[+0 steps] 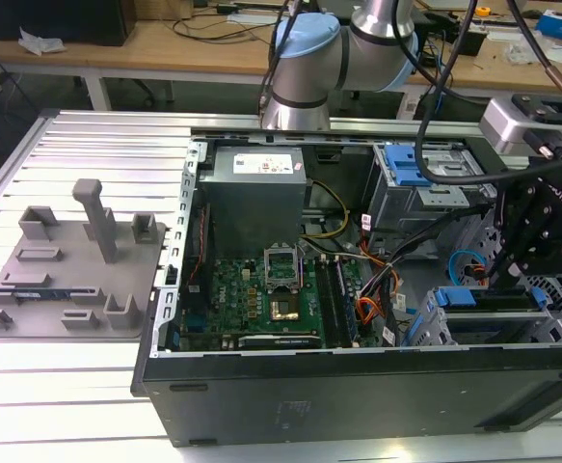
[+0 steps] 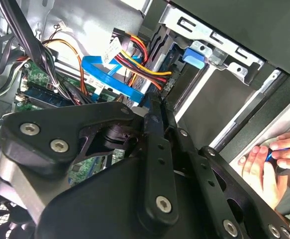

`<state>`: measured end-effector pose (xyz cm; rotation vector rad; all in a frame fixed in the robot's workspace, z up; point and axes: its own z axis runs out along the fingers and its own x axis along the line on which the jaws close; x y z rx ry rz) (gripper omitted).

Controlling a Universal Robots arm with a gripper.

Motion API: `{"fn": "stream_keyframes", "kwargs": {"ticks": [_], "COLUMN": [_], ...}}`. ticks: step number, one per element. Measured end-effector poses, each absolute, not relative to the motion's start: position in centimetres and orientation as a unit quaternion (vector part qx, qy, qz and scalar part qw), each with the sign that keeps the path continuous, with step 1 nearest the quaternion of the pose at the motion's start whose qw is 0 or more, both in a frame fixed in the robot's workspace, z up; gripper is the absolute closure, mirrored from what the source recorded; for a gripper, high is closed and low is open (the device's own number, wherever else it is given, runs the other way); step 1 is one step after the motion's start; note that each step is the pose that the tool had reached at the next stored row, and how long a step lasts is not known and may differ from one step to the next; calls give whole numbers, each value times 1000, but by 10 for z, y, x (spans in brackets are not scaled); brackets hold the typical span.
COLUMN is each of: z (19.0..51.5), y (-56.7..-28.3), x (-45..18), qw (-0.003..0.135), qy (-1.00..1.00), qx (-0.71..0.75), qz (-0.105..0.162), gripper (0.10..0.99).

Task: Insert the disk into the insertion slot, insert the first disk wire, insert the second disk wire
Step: 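Insert the second disk wire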

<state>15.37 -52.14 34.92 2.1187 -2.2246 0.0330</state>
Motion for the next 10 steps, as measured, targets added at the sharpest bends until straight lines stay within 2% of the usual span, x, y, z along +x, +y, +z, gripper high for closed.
{"fn": "stream_keyframes", "kwargs": {"ticks": [10], "z": [344], "y": [-521], "x": [154], "qw": [37], "qy": [-718], "qx": [695], "qz": [12], "gripper": [925]}}
